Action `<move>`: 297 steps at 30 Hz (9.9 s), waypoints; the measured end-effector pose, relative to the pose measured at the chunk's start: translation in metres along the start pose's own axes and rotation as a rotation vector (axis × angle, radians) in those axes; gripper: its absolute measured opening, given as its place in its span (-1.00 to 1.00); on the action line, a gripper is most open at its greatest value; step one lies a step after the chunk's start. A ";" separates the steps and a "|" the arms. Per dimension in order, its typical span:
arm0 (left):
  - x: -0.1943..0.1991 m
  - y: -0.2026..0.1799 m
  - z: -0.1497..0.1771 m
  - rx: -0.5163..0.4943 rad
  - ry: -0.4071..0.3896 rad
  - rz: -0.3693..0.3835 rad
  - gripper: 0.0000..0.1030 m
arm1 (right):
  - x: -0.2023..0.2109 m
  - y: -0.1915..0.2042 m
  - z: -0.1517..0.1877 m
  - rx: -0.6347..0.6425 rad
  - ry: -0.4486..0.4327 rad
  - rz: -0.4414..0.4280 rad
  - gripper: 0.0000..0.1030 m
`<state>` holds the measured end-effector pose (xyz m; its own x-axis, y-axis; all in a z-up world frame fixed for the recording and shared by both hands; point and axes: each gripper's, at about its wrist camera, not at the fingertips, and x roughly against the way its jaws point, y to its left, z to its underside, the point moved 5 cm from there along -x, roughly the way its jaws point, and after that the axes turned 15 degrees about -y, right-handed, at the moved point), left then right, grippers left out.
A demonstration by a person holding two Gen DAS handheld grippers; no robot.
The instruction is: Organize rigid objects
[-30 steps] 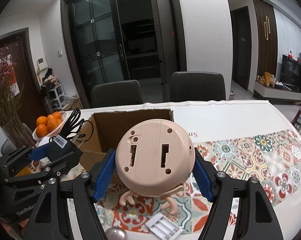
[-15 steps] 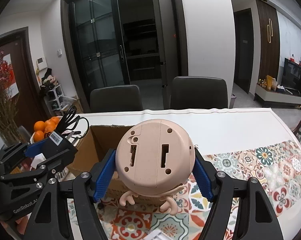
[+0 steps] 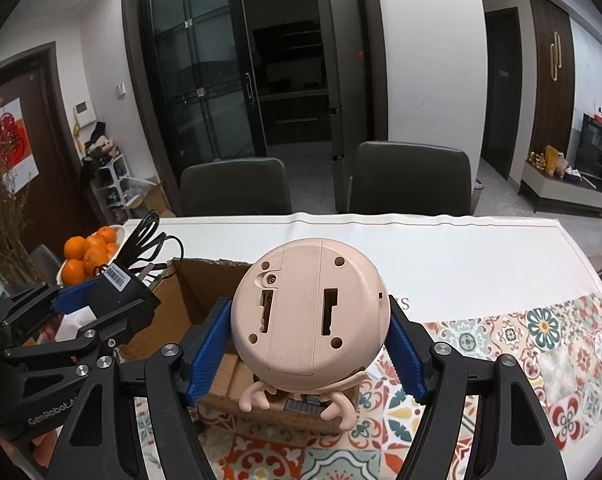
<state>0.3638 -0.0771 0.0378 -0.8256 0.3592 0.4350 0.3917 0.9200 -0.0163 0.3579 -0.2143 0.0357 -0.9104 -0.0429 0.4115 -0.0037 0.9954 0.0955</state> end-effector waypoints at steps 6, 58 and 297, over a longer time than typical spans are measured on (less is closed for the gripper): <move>-0.018 0.004 0.007 0.002 0.042 -0.008 0.06 | -0.019 -0.002 0.006 0.015 0.046 -0.014 0.42; 0.010 -0.005 0.034 -0.036 0.057 -0.038 0.07 | 0.002 0.005 0.020 0.014 0.042 0.006 0.45; 0.010 0.004 0.017 0.061 -0.057 -0.019 0.03 | 0.037 0.036 -0.005 0.087 -0.144 -0.074 -0.03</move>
<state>0.3504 -0.0677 0.0270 -0.8553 0.3484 0.3836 0.3517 0.9339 -0.0641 0.3264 -0.1802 0.0592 -0.9561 -0.1097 0.2718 -0.1030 0.9939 0.0391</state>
